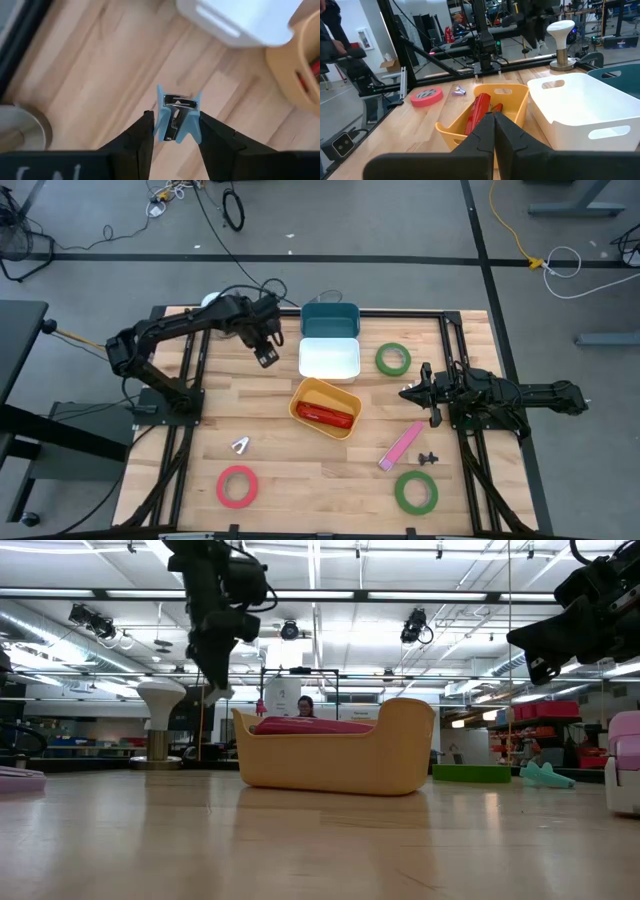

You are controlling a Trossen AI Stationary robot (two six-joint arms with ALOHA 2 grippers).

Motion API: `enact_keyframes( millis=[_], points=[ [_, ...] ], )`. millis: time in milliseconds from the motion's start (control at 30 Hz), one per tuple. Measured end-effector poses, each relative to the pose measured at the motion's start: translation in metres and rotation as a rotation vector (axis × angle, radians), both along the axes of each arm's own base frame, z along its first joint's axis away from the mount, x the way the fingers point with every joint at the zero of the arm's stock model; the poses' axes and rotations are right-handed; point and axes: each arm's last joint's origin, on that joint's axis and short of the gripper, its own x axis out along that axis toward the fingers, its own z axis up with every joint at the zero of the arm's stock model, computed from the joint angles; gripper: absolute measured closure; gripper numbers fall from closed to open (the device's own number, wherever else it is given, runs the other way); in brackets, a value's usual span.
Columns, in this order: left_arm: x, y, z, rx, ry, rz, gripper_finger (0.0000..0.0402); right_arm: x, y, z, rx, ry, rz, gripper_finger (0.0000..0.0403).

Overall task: Pick and place Stapler, Stapler remover, tape
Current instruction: Put the left blue stapler remover into the blue bin

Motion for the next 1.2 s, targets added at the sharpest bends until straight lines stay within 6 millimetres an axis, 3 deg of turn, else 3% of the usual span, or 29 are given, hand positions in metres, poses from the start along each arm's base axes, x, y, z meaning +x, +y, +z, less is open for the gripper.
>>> enact_keyframes(
  millis=[533, 967, 1200],
  points=[
    [0.042, -0.001, 0.023, 0.146, -0.413, -0.211, 0.0262, 0.0, 0.0, 0.0, 0.0, 0.0, 0.0, 0.0396],
    [0.061, 0.007, 0.018, 0.137, -0.433, -0.259, 0.0262, 0.0, 0.0, 0.0, 0.0, 0.0, -0.003, 0.0396],
    [0.078, 0.033, 0.031, 0.232, -0.442, -0.283, 0.0262, 0.0, 0.0, 0.0, 0.0, 0.0, 0.001, 0.0396]
  ],
)
